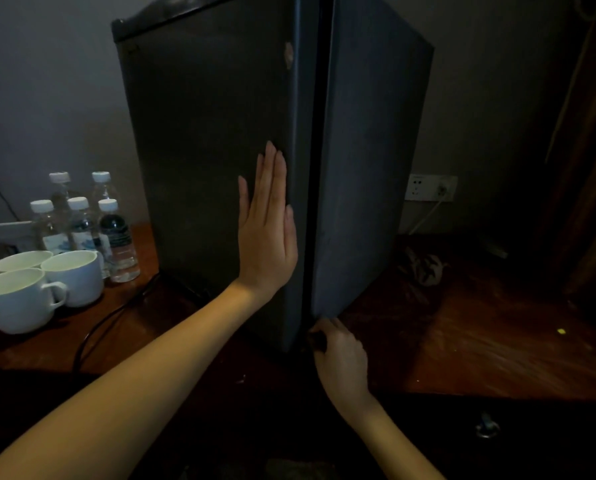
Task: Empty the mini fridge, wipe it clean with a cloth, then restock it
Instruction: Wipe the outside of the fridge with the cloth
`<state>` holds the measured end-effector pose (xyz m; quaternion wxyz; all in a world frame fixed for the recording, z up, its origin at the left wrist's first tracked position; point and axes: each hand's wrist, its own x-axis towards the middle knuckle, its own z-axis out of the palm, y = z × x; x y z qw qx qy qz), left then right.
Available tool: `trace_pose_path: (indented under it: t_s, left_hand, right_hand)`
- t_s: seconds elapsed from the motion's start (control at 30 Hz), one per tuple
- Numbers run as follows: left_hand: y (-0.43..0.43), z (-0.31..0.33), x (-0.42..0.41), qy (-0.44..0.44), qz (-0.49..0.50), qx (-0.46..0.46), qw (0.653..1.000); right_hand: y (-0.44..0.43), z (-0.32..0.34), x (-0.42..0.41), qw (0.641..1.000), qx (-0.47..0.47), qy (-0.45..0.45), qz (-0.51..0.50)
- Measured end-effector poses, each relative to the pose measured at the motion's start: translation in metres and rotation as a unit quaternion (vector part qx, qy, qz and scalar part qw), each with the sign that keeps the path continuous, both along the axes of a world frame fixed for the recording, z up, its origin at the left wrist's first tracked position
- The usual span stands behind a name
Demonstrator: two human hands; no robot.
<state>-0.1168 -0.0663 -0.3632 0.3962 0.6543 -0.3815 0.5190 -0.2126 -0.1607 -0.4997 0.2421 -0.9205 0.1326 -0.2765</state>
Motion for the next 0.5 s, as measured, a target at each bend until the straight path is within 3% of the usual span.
trace_pose_path:
  t_s: [0.23,0.37,0.43,0.5]
  left_hand:
    - [0.002,0.001,-0.002,0.005,0.026,0.021,0.999]
    - [0.006,0.002,-0.008,0.012,0.045,0.044,0.998]
    - [0.011,0.005,-0.009,0.008,0.053,0.065,0.996]
    - [0.016,0.014,-0.008,-0.010,0.049,0.078,0.996]
  right_hand:
    - [-0.008,0.024,-0.001,0.984,-0.085,0.153,0.029]
    - [-0.026,0.053,0.002,0.966,-0.047,0.232,0.101]
    - [-0.038,0.075,0.003,0.980,0.052,0.126,0.146]
    - [-0.046,0.108,0.003,0.974,0.145,-0.066,0.162]
